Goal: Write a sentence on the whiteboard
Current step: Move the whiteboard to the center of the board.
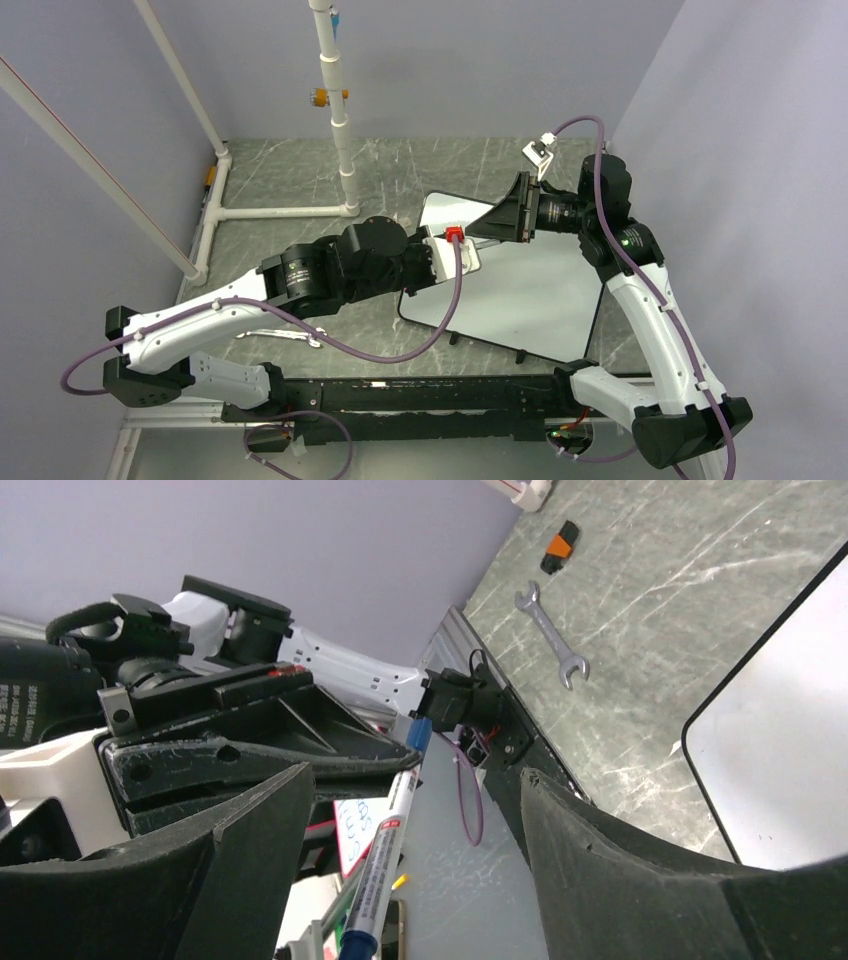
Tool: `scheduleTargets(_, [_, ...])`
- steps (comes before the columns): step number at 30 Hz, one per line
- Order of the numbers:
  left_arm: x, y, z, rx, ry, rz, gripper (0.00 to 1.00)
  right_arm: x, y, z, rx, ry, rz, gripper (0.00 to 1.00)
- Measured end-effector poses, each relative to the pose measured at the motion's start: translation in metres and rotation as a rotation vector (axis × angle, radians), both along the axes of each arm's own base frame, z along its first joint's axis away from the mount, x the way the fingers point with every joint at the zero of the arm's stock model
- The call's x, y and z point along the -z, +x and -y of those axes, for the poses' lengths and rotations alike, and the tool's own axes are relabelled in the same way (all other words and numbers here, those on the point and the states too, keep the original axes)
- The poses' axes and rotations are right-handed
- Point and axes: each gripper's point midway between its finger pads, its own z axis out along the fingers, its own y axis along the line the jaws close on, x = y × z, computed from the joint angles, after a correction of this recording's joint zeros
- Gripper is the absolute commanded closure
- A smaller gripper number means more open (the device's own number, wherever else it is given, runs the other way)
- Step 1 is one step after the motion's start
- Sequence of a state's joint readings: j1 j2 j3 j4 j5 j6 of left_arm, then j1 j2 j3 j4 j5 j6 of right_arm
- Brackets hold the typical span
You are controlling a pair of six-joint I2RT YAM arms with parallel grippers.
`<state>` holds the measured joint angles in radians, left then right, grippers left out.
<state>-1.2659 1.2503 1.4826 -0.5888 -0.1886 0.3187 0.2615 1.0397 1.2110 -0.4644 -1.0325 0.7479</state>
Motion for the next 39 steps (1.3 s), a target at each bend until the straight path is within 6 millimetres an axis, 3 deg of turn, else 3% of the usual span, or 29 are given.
scheduleTargets(8, [-0.006,0.005,0.002,0.011,0.04,0.034,1.0,0.001,-0.01,-0.002,-0.03,-0.031,0.003,0.34])
scheduleTargets(25, [0.0,0.013,0.007,0.016,0.124,0.064,1.0,0.016,-0.018,-0.015,-0.066,-0.095,-0.036,0.67])
scheduleTargets(28, [0.0,0.014,0.007,0.012,0.127,0.068,1.0,0.017,-0.019,-0.015,-0.067,-0.099,-0.037,0.77])
scheduleTargets(31, [0.0,0.015,0.006,0.009,0.127,0.068,1.0,0.018,-0.018,-0.015,-0.062,-0.105,-0.033,0.98])
scheduleTargets(36, [0.0,0.016,0.006,0.006,0.127,0.067,1.0,0.019,-0.018,-0.015,-0.058,-0.109,-0.035,1.0])
scheduleTargets(37, [0.0,0.016,0.006,0.005,0.127,0.068,0.97,0.019,-0.018,-0.016,-0.059,-0.109,-0.034,1.0])
scheduleTargets(39, [0.0,0.016,0.006,0.003,0.127,0.068,0.81,0.019,-0.018,-0.016,-0.059,-0.108,-0.033,1.0])
